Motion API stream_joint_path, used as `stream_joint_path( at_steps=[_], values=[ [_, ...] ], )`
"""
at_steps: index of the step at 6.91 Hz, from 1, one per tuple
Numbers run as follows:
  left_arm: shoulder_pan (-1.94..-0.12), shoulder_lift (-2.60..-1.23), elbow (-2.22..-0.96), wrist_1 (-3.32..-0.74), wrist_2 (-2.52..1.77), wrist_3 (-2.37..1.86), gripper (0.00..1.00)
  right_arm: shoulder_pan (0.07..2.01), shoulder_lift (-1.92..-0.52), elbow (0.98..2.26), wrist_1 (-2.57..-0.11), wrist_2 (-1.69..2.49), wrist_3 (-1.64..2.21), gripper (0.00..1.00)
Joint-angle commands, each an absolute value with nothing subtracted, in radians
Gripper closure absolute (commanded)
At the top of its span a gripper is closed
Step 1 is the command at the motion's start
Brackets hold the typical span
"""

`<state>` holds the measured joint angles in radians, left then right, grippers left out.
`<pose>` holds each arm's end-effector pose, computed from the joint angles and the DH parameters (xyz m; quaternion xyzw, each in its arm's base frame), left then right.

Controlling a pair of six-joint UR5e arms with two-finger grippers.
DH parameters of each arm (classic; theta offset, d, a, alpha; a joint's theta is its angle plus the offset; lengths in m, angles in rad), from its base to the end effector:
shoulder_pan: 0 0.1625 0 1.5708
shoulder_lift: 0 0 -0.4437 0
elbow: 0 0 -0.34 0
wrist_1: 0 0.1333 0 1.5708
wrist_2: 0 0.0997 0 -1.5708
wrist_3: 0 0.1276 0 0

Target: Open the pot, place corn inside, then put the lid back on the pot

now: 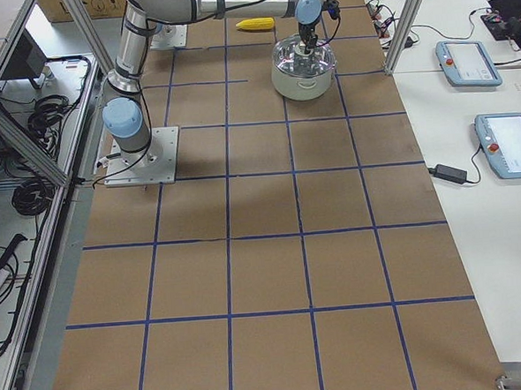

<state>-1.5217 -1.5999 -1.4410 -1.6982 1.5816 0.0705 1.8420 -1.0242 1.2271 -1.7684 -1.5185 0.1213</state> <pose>-0.1098 -0.4534 0.5100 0.0108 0.9998 0.0137 0.0046 0.3124 -0.6010 0.3451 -0.0748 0.9969 0.0077 0.0251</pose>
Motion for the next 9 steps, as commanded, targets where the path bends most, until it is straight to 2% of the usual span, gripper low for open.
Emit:
stream_joint_path(
  at_steps=[1, 5, 7, 9],
  values=[
    [-1.522, -1.598, -1.442, -1.698, 1.582, 0.071, 0.0, 1.839, -1.025, 1.213, -1.769, -1.519, 0.12, 0.92],
    [-1.522, -1.598, -1.442, -1.698, 1.582, 0.072, 0.0, 1.824, -1.074, 1.059, -1.602, -1.624, 0.092, 0.92],
    [-1.522, -1.591, -1.465, -1.706, 1.585, 0.08, 0.0, 1.751, -1.139, 1.046, -1.559, -1.612, 0.01, 0.92],
    [-1.433, -1.635, -1.617, -1.601, 1.582, 0.299, 0.0, 1.671, -1.228, 1.048, -1.455, -1.586, -0.061, 0.92]
  ],
)
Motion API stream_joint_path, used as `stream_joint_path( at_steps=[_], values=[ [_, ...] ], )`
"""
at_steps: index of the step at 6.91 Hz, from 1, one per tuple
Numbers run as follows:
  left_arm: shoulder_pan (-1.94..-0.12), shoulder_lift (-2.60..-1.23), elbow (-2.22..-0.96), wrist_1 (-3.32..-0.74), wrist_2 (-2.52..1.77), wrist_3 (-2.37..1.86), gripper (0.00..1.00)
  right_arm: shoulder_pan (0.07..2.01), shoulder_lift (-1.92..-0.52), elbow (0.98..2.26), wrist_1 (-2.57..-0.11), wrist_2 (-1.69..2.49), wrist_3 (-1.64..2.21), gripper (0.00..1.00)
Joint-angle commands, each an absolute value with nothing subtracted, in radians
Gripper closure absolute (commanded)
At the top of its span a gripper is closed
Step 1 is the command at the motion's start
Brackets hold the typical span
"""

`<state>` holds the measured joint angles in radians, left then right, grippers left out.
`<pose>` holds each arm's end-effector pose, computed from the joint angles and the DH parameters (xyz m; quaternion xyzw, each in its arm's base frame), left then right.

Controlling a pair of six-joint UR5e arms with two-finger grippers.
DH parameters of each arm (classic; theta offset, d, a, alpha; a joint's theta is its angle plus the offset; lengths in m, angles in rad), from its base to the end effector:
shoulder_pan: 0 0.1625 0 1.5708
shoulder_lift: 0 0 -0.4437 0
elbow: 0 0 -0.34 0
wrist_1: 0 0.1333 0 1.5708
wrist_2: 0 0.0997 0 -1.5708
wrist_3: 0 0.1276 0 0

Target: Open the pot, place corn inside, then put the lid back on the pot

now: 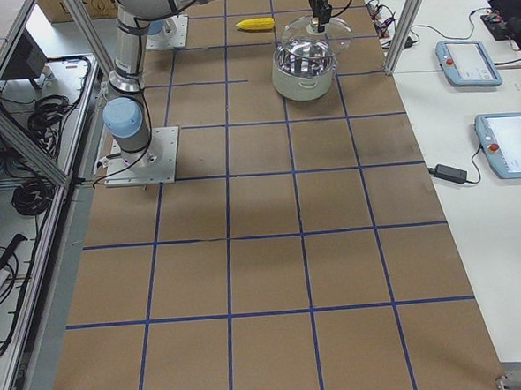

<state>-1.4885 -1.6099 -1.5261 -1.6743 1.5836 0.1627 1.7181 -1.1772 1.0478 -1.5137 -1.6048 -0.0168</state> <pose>-0.0947 -0.4534 0.4710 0.0405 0.9980 0.0494 0.0004 0.2180 -0.5904 0.4962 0.0813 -0.9959 0.0372 0.0146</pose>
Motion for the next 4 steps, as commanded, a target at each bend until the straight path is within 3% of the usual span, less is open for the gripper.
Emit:
stream_joint_path(
  at_steps=[1, 4],
  values=[
    [-1.37, -1.646, -1.735, -1.48, 1.574, 0.366, 0.0, 1.636, -1.253, 1.048, -1.415, -1.585, -0.092, 0.92],
    [-1.333, -1.739, -2.004, -1.052, 1.568, 0.37, 0.0, 1.566, -1.36, 1.074, -1.266, -1.553, -0.155, 0.92]
  ],
)
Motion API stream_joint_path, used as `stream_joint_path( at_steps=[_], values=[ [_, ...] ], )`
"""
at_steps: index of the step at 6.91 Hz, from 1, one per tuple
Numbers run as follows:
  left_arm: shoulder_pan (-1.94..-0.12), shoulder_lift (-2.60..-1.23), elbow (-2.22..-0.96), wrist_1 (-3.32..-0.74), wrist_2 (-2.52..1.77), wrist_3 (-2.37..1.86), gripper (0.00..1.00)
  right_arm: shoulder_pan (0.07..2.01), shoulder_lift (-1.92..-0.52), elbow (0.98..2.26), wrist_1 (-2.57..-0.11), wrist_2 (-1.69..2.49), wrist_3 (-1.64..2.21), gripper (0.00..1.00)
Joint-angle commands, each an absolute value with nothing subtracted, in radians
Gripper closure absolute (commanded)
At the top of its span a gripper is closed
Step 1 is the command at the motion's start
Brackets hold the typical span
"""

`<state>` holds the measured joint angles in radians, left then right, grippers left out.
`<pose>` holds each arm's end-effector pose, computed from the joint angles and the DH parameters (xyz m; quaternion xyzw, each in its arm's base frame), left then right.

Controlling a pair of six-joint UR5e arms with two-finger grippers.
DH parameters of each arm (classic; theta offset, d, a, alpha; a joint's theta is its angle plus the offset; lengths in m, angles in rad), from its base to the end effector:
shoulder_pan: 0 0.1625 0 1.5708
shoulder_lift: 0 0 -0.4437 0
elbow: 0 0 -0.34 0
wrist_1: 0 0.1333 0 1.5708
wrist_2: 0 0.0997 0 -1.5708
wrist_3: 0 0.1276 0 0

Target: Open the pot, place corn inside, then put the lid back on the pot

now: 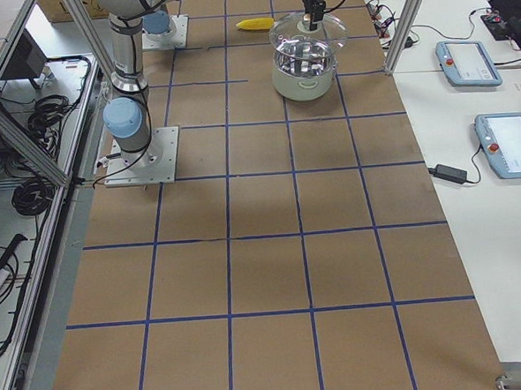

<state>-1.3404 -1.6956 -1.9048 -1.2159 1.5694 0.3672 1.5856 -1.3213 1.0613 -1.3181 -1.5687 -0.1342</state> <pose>-0.0281 -0.4647 0.3149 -0.0682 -0.9963 -0.0494 0.0160 0.1415 -0.5367 0.5530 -0.0744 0.9972 -0.0037 0.0008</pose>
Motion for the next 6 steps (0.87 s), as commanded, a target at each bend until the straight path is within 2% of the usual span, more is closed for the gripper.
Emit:
stream_joint_path(
  at_steps=[1, 2, 4, 5, 6],
  values=[
    [-1.338, -1.752, -2.035, -1.022, 1.568, 0.365, 0.0, 1.566, -1.386, 1.089, -1.249, -1.552, -0.155, 0.93],
    [-1.336, -1.764, -2.054, -1.008, 1.569, 0.37, 0.0, 1.566, -1.417, 1.119, -1.241, -1.552, -0.153, 0.93],
    [-1.335, -1.854, -2.095, -0.828, 1.574, 0.374, 0.01, 1.566, -1.507, 1.271, -1.264, -1.548, -0.153, 0.93],
    [-1.335, -1.874, -2.098, -0.821, 1.578, 0.374, 0.09, 1.565, -1.546, 1.346, -1.328, -1.549, -0.153, 0.93],
    [-1.333, -1.87, -2.092, -0.824, 1.577, 0.376, 0.34, 1.563, -1.558, 1.379, -1.353, -1.551, -0.152, 0.92]
  ],
)
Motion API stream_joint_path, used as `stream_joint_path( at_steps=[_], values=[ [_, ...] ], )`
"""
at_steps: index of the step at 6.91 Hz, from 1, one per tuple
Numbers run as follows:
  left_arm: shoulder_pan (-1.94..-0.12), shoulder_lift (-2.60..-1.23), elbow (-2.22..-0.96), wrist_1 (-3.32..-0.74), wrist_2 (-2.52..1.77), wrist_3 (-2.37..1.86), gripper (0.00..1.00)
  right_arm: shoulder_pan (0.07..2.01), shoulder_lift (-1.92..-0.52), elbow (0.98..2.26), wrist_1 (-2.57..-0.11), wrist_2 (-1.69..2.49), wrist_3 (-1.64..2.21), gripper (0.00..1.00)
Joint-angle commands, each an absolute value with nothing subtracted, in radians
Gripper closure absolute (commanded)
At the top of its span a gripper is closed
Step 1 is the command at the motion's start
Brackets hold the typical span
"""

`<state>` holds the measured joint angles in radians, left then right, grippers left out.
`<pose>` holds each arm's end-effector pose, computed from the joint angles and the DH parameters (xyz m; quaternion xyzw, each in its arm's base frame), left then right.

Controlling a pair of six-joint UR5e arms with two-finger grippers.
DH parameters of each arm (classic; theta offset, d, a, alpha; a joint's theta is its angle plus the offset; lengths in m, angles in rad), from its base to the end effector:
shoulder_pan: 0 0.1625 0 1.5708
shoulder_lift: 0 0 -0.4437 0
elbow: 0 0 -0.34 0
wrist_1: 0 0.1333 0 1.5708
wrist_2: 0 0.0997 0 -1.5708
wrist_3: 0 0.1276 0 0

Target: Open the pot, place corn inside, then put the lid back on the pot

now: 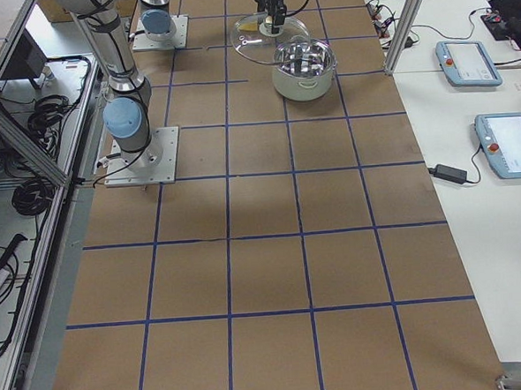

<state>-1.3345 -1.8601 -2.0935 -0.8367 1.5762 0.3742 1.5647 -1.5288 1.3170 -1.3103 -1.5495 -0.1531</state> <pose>-0.0236 -0.4685 0.2061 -0.0689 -0.9969 -0.0380 0.0091 0.1333 -0.4452 0.5450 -0.0731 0.9970 0.0234 0.0125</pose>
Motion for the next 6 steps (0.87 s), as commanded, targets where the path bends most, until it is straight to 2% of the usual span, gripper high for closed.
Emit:
stream_joint_path(
  at_steps=[1, 3, 4, 6],
  values=[
    [-1.338, -1.861, -2.091, -0.83, 1.581, 0.379, 0.61, 1.559, -1.559, 1.378, -1.359, -1.555, -0.147, 0.92],
    [-1.344, -1.829, -2.076, -0.889, 1.583, 0.379, 0.73, 1.559, -1.569, 1.388, -1.358, -1.562, -0.146, 0.92],
    [-1.36, -1.824, -2.004, -0.963, 1.579, 0.364, 0.74, 1.559, -1.577, 1.403, -1.359, -1.554, -0.146, 0.92],
    [-1.484, -1.831, -1.773, -1.137, 1.542, 0.341, 0.74, 1.559, -1.583, 1.427, -1.37, -1.549, -0.143, 0.92]
  ],
)
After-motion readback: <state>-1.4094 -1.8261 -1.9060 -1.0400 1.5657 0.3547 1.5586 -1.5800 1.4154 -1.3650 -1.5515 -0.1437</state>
